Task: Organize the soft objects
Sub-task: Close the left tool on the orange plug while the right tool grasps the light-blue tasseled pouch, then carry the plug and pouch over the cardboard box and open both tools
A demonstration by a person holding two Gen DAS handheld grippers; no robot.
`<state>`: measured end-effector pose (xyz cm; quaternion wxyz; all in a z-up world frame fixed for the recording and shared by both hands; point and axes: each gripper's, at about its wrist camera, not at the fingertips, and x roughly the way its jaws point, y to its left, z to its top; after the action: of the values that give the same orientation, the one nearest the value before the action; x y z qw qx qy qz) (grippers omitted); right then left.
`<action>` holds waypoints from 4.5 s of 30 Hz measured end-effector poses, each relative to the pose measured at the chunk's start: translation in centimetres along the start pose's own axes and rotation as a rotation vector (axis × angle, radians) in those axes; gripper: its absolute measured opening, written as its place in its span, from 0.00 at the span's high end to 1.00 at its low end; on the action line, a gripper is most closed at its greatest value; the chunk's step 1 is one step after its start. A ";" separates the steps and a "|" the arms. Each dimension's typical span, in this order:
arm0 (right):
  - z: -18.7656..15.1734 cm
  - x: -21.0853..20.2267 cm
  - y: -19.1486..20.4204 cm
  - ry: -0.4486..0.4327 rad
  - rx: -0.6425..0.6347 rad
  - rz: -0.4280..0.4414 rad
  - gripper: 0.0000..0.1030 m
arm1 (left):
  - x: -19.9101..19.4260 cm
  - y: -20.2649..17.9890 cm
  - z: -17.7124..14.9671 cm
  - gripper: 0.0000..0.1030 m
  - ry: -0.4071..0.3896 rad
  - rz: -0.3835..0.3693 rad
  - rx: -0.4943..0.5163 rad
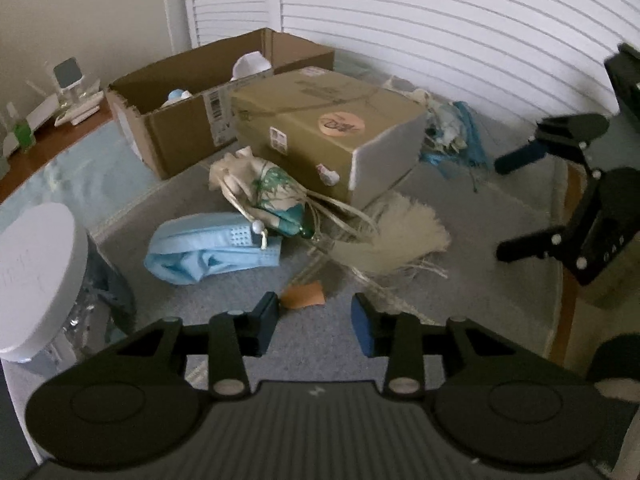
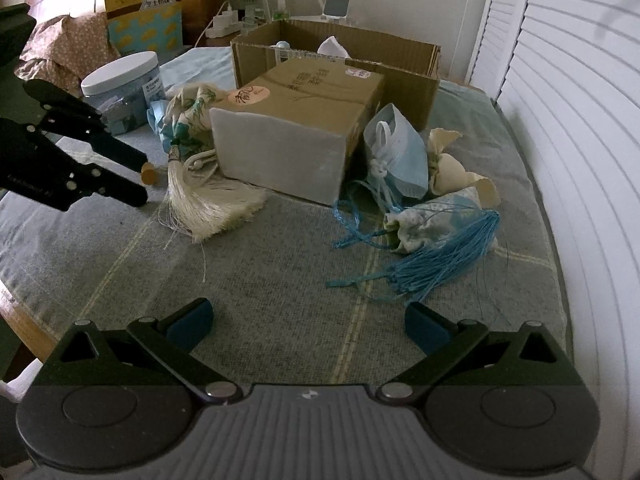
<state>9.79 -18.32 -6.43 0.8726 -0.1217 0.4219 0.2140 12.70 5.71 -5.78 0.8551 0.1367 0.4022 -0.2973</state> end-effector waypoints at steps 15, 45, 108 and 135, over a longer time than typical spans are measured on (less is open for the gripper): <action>-0.6 -0.4 -0.4 -0.043 -0.003 -0.022 0.00 | 0.1 -1.8 -0.6 0.78 -0.062 0.181 -0.177; 3.2 3.4 -7.3 -0.133 0.056 -0.154 0.09 | 0.2 -1.8 -0.7 0.78 -0.075 0.209 -0.266; 23.0 5.5 -7.8 -0.232 0.030 -0.068 0.00 | -4.5 0.4 3.0 0.78 -0.143 0.223 -0.248; 10.3 -2.0 -4.4 -0.243 0.154 -0.066 0.00 | -0.2 6.8 15.3 0.78 -0.169 0.231 -0.199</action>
<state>17.85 -18.72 1.56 0.9305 -0.0414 0.3240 0.1656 26.07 3.86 4.06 0.9236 0.0710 0.3380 -0.1662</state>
